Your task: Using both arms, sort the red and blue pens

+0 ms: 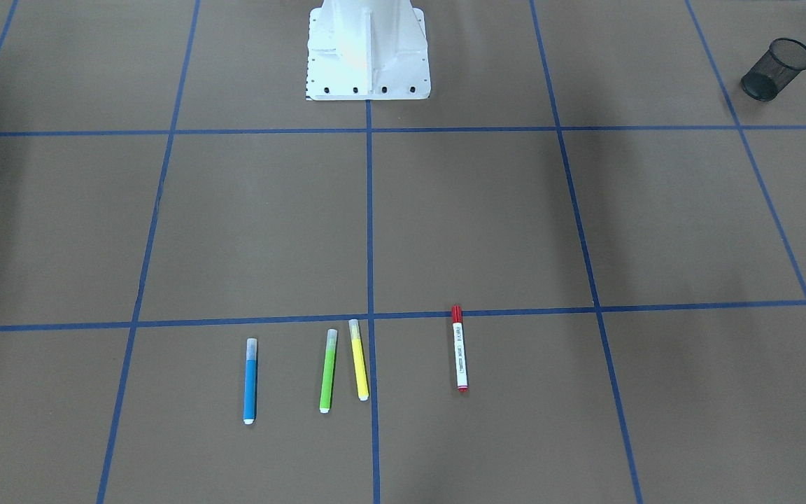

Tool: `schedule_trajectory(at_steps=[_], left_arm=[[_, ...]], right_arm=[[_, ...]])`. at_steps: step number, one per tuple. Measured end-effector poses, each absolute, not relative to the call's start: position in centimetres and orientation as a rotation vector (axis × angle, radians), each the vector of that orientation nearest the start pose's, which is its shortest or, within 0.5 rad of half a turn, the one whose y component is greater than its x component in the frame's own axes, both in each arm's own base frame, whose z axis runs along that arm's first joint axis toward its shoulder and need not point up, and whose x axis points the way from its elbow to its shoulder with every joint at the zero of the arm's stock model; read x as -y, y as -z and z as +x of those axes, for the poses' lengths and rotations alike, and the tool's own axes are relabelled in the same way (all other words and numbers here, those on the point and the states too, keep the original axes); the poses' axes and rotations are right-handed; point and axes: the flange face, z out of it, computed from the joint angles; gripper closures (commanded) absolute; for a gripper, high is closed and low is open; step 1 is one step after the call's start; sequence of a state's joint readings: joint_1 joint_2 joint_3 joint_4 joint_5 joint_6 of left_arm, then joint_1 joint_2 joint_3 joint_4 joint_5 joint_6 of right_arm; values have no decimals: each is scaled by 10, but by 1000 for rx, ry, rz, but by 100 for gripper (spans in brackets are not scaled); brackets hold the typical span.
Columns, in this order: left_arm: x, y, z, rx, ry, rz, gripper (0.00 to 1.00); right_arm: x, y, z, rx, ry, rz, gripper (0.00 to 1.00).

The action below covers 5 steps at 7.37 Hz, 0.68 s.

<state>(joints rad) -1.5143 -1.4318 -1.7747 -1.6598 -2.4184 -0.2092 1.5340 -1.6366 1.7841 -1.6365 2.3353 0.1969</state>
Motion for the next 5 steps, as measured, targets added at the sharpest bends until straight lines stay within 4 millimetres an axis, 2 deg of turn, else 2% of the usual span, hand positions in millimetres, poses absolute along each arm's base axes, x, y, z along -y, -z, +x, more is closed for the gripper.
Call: schedule_trajectory(at_steps=[2,3,5], left_arm=[[449,-590,-28,-933,59,43,0],[467,-573,-26,-945,45,68,0],[527,-533,-18,-952,10,128,0]], right_arm=[[471,-588,44,771,-100,22,0],[475,-586,39,771,-85,34,0],[497,-568,20,780,-36,56,0]])
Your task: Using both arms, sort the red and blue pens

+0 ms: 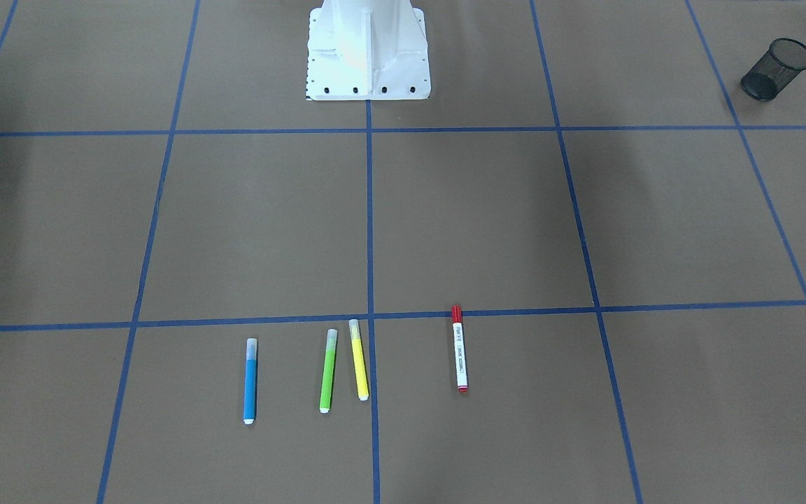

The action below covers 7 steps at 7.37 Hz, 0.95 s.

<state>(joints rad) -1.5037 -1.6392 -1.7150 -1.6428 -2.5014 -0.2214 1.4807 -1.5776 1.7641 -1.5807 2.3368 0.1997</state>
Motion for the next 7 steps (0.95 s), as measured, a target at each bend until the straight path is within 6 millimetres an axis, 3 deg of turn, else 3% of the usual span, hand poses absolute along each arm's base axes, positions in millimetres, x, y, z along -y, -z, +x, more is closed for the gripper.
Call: schedule_trajectory(at_steps=[2,5,7], left_arm=[[578,-496,18,-962,-69,152,0],[643,-417,147,-959,-273,166,0],[689,-360,234,-930,-261,123,0]], right_arm=[[517,-550,-10,801,30,70,0],[523,-536,-49,824,133,121,0],[535,-516,-80,825,198,149,0]])
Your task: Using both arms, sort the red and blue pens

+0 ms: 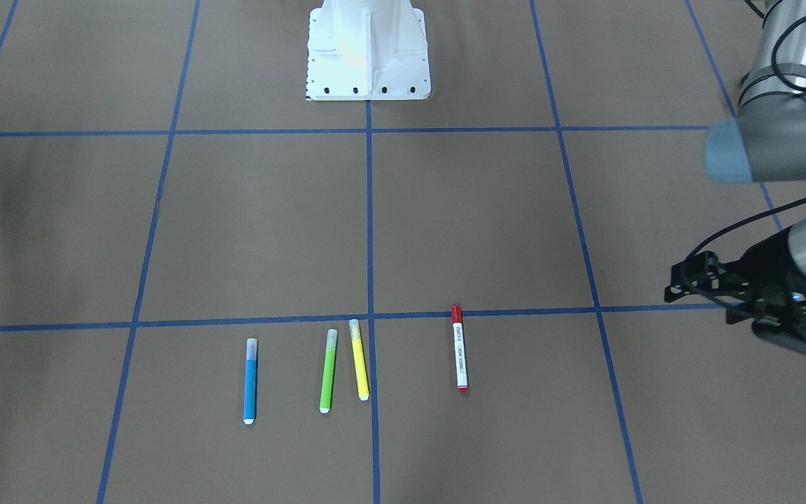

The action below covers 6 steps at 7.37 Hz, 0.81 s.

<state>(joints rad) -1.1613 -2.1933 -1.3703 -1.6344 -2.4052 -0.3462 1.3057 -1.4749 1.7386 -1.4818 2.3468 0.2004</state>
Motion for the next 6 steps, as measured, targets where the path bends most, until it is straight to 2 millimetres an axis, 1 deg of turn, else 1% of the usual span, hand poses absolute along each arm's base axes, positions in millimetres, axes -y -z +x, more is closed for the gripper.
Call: schedule_trajectory(at_steps=[1,2,3,4,5,6], left_arm=[[697,-327,283,-938,-134,31,0],[693,-294,332,-939,-36,-44,0],[684,-267,374,-921,-4,-58,0],[670,-247,416,-885,3,-38,0],[659,-238,455,-855,14,-17,1],[652,-240,485,-848,19,-7,3]], right_arm=[[544,-503,-98,817,229,155,0],[552,-491,-114,806,254,162,0],[556,-481,-122,803,258,163,0],[557,-475,-126,807,237,156,1],[559,-469,-131,814,200,144,1],[565,-456,-143,822,163,131,1]])
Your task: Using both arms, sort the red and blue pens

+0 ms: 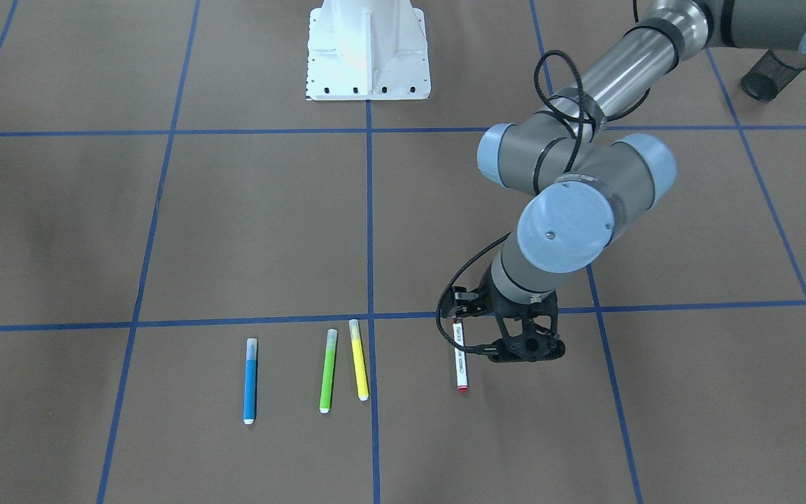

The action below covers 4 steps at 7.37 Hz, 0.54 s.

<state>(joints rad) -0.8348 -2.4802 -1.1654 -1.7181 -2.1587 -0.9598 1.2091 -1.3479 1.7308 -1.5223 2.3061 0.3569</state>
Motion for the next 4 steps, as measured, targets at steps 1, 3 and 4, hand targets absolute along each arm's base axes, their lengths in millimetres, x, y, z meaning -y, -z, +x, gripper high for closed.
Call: schedule_trajectory(at_steps=[1,3,4], left_arm=[[647,-246,504,-849,16,-1,6],[640,-260,528,-831,8,21,13],[638,-267,536,-825,4,28,17]], right_arm=[[574,-442,-157,830,130,117,1],[585,-424,-174,839,107,108,1],[589,-420,-179,841,109,109,1]])
